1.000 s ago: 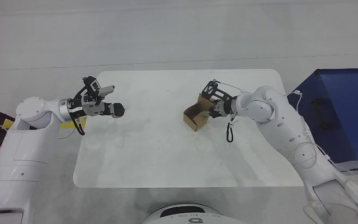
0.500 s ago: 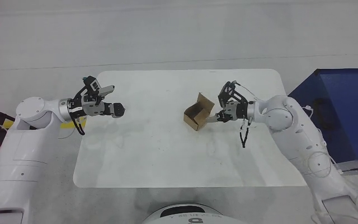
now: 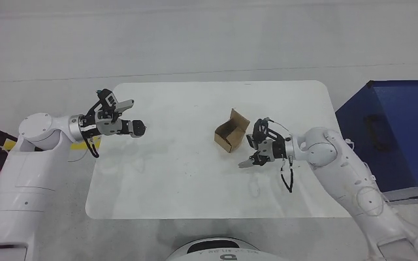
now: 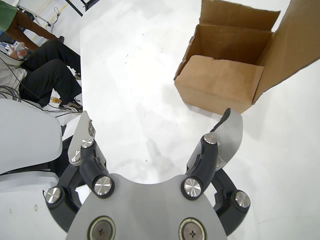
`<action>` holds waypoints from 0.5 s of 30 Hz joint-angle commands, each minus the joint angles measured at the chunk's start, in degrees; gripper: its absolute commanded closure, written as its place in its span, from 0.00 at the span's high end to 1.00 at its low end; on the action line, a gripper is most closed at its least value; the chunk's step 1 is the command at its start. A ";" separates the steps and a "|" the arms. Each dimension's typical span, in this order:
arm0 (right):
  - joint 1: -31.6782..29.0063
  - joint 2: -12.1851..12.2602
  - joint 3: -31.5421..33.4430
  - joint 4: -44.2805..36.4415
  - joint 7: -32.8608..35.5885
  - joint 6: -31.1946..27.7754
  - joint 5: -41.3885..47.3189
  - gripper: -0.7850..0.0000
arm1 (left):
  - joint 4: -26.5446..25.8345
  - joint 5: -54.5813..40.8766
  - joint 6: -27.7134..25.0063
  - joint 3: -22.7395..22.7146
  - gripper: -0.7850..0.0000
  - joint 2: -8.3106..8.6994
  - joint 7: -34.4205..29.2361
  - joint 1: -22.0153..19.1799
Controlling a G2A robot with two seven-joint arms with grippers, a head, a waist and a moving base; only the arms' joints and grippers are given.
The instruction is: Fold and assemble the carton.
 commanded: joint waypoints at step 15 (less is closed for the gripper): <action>22.21 -4.08 -14.66 20.94 1.73 -2.76 11.60 1.00 | 0.00 0.00 0.00 0.00 1.00 0.00 0.00 0.00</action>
